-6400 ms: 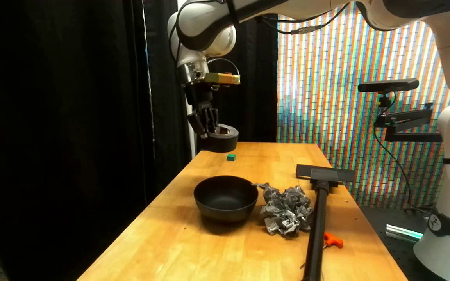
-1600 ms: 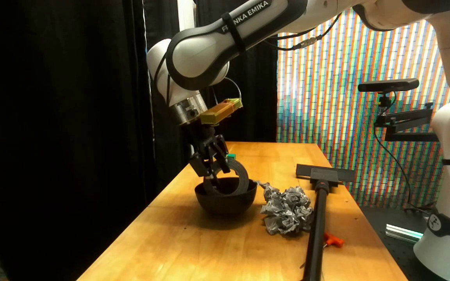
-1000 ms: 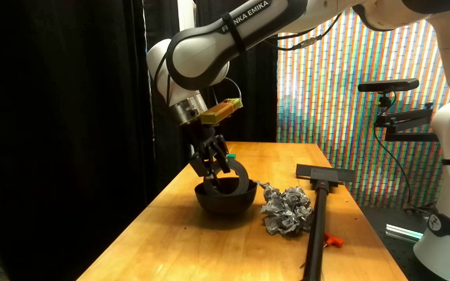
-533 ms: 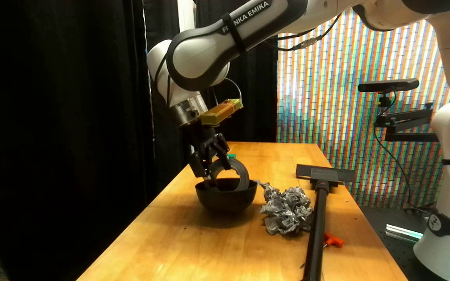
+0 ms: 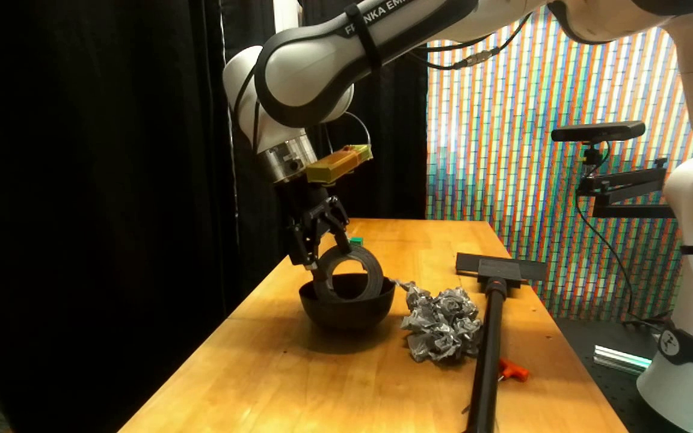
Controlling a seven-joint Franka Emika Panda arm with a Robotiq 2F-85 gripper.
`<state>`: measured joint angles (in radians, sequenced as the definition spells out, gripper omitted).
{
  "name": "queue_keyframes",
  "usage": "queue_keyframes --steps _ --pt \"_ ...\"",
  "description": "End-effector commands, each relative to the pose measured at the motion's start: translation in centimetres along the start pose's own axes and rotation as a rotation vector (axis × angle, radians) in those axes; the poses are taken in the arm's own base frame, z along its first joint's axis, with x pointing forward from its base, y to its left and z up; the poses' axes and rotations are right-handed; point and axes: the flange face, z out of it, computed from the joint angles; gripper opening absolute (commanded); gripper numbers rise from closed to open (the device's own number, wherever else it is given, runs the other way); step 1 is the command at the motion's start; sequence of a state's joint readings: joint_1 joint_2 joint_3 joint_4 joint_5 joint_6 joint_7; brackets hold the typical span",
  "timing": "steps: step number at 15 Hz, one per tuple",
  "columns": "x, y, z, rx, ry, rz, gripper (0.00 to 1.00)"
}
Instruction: Pick up the tape and green block from the table and put them in the black bowl.
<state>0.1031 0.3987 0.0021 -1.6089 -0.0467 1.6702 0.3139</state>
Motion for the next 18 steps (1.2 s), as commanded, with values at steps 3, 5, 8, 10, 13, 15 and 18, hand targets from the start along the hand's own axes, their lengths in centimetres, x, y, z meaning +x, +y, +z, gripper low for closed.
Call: queue_keyframes --steps 3,5,8,10,13,15,18 --pt "-0.8 0.2 -1.3 0.001 0.049 0.030 1.00" --pt "-0.9 0.2 -1.8 0.007 0.063 0.037 1.00" --pt "-0.9 0.8 -2.3 0.001 0.079 0.049 1.00" --pt "-1.1 1.4 -3.2 0.003 0.093 0.056 1.00" --pt "-1.3 2.8 -4.8 0.024 0.128 0.088 1.00" --pt "-1.4 4.2 -5.7 0.041 0.149 0.114 1.00" --pt "-1.2 7.6 -5.9 0.063 0.161 0.169 1.00"
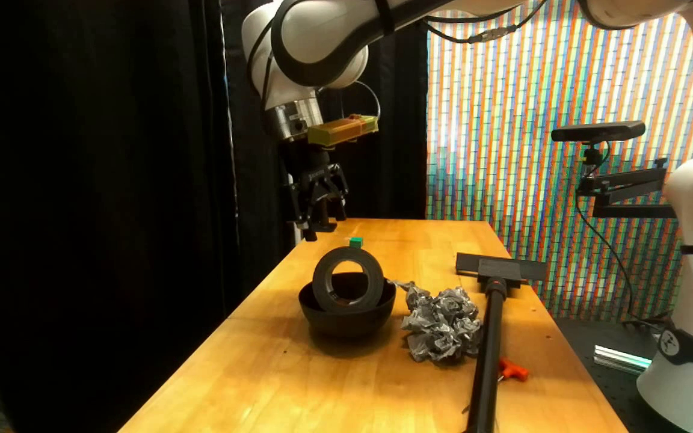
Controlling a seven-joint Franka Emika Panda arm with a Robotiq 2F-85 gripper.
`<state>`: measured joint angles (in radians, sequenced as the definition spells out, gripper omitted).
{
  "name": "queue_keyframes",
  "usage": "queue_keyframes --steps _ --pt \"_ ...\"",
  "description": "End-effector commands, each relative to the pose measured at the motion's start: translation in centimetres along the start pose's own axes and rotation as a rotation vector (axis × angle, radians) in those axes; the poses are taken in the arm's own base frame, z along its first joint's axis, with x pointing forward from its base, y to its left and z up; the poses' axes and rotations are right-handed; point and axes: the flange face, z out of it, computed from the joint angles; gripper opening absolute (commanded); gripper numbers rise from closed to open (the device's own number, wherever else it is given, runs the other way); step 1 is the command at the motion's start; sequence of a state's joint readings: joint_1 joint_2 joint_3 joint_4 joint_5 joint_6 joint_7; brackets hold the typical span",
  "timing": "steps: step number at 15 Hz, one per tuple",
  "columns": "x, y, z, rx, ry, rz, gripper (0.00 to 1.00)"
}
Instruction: Pick up the tape and green block from the table and put them in the black bowl.
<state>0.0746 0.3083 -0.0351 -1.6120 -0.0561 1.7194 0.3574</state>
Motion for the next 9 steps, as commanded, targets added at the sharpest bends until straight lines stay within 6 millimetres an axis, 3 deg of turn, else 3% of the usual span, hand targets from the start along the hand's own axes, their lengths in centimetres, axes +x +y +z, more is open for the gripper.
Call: queue_keyframes --steps 1,9 --pt "0.2 4.2 -0.6 0.027 0.033 0.078 1.00" --pt "2.4 13.9 3.7 0.042 0.009 0.220 1.00"
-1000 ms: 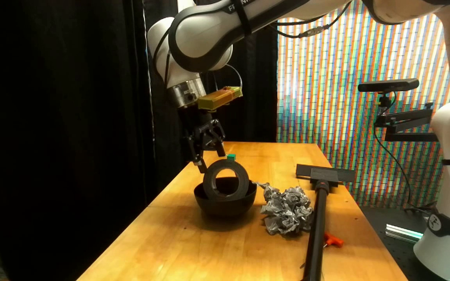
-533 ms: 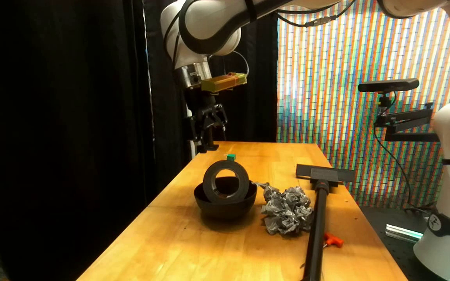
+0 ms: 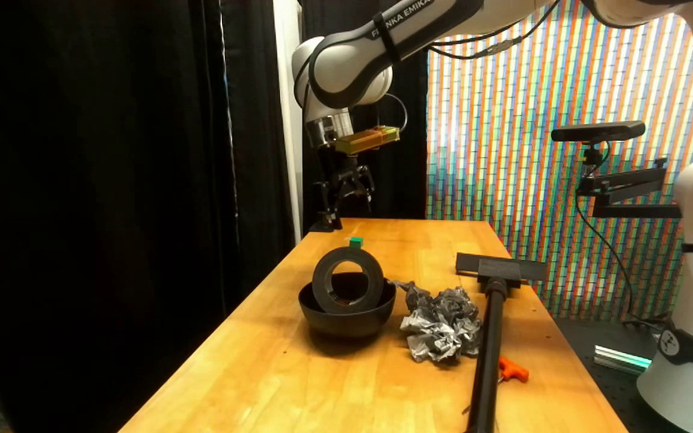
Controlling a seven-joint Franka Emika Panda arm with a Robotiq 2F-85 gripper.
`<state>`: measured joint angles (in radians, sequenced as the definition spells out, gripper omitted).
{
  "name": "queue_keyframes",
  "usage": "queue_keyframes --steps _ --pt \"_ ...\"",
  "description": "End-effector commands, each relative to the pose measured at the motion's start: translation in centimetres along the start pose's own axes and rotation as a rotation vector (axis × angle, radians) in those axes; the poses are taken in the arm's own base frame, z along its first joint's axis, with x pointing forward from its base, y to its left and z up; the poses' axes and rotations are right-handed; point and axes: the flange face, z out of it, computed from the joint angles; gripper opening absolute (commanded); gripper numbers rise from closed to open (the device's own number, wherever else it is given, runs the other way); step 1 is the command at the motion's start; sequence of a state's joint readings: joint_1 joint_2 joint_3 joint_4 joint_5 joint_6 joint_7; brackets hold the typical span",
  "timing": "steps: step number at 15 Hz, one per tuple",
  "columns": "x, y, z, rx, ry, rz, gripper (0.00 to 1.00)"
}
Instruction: Pick up the tape and green block from the table and put them in the black bowl.
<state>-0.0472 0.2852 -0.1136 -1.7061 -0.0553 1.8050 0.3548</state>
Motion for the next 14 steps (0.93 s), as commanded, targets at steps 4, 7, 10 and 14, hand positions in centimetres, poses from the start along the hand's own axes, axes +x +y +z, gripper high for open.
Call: queue_keyframes --steps 4,7,10,14 --pt "1.7 5.8 1.5 0.034 0.007 0.073 1.00" --pt "2.7 8.0 1.9 0.042 -0.001 0.093 1.00" --pt "3.6 9.8 2.8 0.049 -0.011 0.098 1.00" --pt "5.1 11.7 4.3 0.077 -0.027 0.088 1.00"
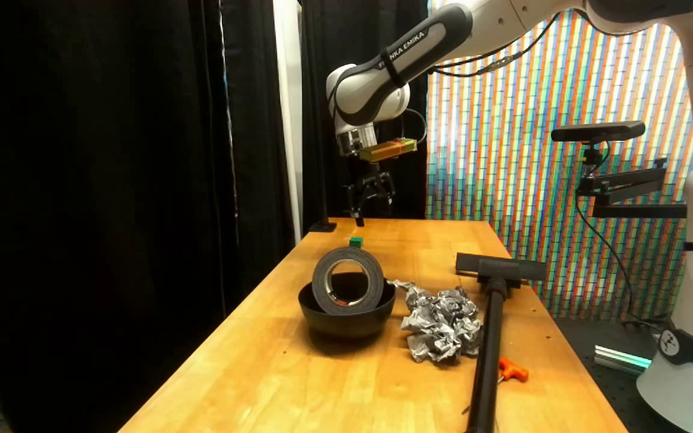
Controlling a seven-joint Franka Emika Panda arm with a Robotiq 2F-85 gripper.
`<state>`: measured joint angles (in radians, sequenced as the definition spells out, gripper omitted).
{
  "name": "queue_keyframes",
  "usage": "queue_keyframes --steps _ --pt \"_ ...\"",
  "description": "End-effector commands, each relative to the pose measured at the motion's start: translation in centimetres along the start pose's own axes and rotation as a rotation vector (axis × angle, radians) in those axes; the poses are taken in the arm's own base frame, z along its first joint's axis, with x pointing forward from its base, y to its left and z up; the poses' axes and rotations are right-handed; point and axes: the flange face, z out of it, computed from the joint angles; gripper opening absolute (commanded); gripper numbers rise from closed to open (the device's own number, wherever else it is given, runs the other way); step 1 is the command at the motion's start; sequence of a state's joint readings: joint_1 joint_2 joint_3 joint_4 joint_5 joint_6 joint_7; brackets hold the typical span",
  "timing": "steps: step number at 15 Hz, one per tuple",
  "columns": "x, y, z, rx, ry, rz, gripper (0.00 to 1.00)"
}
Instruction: Pick up the tape and green block from the table and put them in the black bowl.
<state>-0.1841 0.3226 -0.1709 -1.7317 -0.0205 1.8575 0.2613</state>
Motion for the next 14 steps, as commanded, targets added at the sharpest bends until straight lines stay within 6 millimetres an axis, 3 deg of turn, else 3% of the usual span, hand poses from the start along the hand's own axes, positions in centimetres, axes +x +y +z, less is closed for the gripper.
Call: queue_keyframes --steps 1,8,11,14 --pt "2.2 1.6 0.5 0.047 0.005 -0.018 1.00" --pt "6.4 7.9 1.3 0.122 0.000 -0.033 1.00" --pt "7.5 8.7 1.4 0.118 0.006 -0.060 1.00" --pt "8.4 8.3 1.7 0.113 0.015 -0.092 1.00"
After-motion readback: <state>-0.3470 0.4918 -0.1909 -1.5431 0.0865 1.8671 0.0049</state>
